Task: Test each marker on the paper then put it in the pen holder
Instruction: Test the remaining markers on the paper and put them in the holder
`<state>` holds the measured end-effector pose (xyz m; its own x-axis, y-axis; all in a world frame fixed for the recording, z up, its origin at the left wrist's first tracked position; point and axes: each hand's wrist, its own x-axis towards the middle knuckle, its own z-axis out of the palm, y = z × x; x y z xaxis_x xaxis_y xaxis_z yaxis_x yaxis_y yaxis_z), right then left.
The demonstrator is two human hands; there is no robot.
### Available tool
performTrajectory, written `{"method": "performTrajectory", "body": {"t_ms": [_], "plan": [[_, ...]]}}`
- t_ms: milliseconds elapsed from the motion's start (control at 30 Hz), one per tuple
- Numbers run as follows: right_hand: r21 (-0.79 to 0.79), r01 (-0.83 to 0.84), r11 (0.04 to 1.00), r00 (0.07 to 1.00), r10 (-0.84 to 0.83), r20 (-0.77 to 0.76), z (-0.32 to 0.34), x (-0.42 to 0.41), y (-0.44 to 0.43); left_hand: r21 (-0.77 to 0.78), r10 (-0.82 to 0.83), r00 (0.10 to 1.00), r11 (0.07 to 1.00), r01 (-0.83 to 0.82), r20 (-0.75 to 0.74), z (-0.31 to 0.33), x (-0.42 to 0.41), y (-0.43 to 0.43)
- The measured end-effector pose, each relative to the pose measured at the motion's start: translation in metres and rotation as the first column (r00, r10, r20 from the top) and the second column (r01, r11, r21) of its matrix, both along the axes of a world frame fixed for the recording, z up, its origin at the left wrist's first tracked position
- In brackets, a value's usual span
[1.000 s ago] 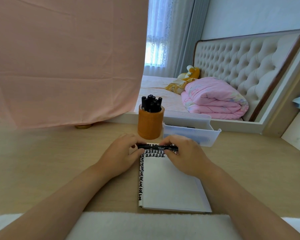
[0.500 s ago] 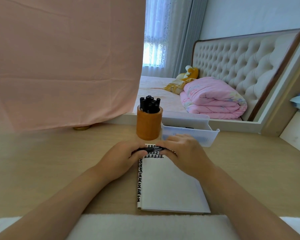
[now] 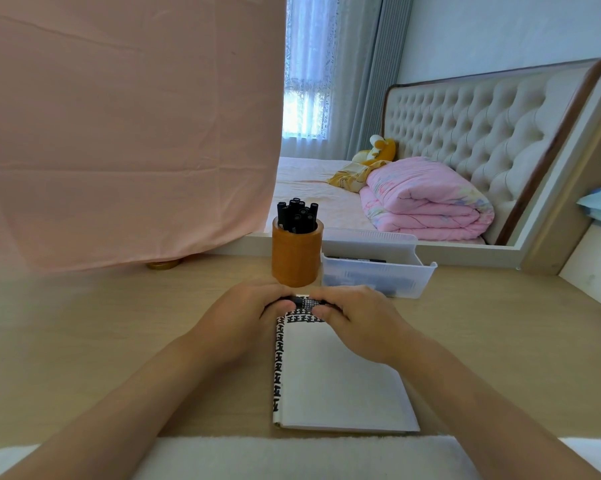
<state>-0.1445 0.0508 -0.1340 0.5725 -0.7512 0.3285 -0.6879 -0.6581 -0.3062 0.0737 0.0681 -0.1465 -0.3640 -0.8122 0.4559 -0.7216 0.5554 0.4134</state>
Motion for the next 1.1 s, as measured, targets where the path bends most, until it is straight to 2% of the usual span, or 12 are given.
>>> {"method": "performTrajectory", "body": {"t_ms": [100, 200, 233, 333, 400, 500, 600, 700, 800, 967, 1033, 1100], "plan": [[-0.003, 0.002, 1.0, 0.999, -0.002, 0.033, 0.0, 0.0, -0.002, -0.013, 0.044, 0.999, 0.999, -0.044, 0.031, -0.003, 0.001, -0.003], [-0.064, -0.004, 0.998, 1.0, 0.002, -0.031, 0.002, 0.001, -0.004, -0.046, 0.058, 0.998, 0.997, -0.057, 0.019, -0.001, -0.002, -0.001], [-0.038, -0.001, 0.999, 1.0, 0.0, -0.026, 0.003, 0.001, -0.004, -0.061, 0.062, 0.998, 0.996, -0.062, -0.005, 0.0, -0.003, 0.0], [0.085, 0.014, 0.996, 0.997, -0.021, 0.077, 0.009, -0.002, -0.01, -0.08, 0.085, 0.99, 0.992, -0.094, -0.109, 0.011, -0.005, -0.007], [0.127, 0.051, 0.991, 0.975, -0.077, 0.208, 0.017, -0.005, -0.017, -0.098, 0.116, 0.98, 0.986, -0.134, -0.164, 0.02, -0.003, -0.021], [0.204, 0.13, 0.97, 0.871, -0.21, 0.444, 0.037, -0.006, -0.035, -0.077, 0.183, 0.945, 0.974, -0.211, -0.271, 0.032, -0.005, -0.049], [0.266, 0.179, 0.947, 0.733, -0.309, 0.606, 0.057, -0.004, -0.058, 0.029, 0.26, 0.893, 0.963, -0.269, -0.367, 0.04, -0.012, -0.076], [0.264, 0.2, 0.943, 0.631, -0.331, 0.701, 0.075, 0.001, -0.082, 0.179, 0.287, 0.83, 0.957, -0.227, -0.479, 0.036, -0.018, -0.1], [0.259, 0.196, 0.946, 0.581, -0.325, 0.747, 0.086, 0.009, -0.106, 0.262, 0.276, 0.792, 0.953, -0.152, -0.545, 0.035, -0.02, -0.116], [0.304, 0.141, 0.942, 0.639, -0.321, 0.699, 0.083, 0.026, -0.131, 0.314, 0.242, 0.776, 0.948, -0.059, -0.583, 0.033, -0.016, -0.133], [0.27, 0.17, 0.948, 0.717, -0.307, 0.625, 0.076, 0.031, -0.137, 0.305, 0.233, 0.776, 0.951, -0.054, -0.587, 0.029, -0.015, -0.135], [0.201, 0.227, 0.953, 0.823, -0.298, 0.484, 0.067, 0.033, -0.143, 0.279, 0.231, 0.772, 0.958, -0.072, -0.593, 0.025, -0.015, -0.138]]}}
